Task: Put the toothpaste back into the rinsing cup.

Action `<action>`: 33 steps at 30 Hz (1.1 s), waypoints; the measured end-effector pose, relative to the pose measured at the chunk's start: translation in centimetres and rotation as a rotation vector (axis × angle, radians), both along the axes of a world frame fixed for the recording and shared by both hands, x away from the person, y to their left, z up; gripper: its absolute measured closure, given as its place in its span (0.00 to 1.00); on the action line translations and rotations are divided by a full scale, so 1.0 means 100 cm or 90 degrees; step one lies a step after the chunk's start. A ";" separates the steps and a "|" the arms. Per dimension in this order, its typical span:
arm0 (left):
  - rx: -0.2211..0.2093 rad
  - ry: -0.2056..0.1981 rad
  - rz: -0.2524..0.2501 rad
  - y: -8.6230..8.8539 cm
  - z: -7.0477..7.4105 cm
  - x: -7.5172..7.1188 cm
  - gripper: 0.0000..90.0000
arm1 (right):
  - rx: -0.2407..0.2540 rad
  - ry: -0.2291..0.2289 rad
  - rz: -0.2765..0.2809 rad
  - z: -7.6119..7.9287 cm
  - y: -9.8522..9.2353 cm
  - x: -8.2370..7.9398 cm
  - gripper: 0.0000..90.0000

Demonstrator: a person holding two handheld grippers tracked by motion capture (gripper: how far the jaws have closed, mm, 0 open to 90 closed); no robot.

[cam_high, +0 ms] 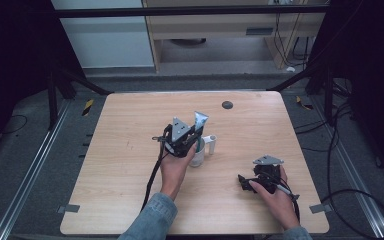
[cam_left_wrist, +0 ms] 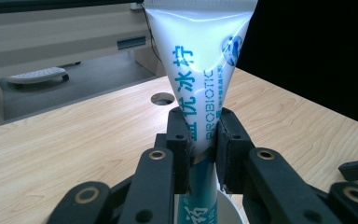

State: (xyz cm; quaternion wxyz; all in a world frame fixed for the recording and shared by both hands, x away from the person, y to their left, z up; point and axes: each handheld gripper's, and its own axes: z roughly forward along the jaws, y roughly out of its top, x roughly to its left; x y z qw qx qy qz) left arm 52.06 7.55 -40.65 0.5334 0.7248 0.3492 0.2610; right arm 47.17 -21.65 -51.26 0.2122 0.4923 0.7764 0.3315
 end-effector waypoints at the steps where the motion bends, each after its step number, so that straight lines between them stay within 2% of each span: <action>1: 0.003 0.000 0.000 0.000 0.000 0.000 0.86 | 0.000 0.000 0.000 0.000 0.000 0.000 0.01; 33: 0.007 0.012 0.003 0.002 -0.010 0.002 0.86 | 0.000 0.000 0.000 0.000 0.000 0.000 0.01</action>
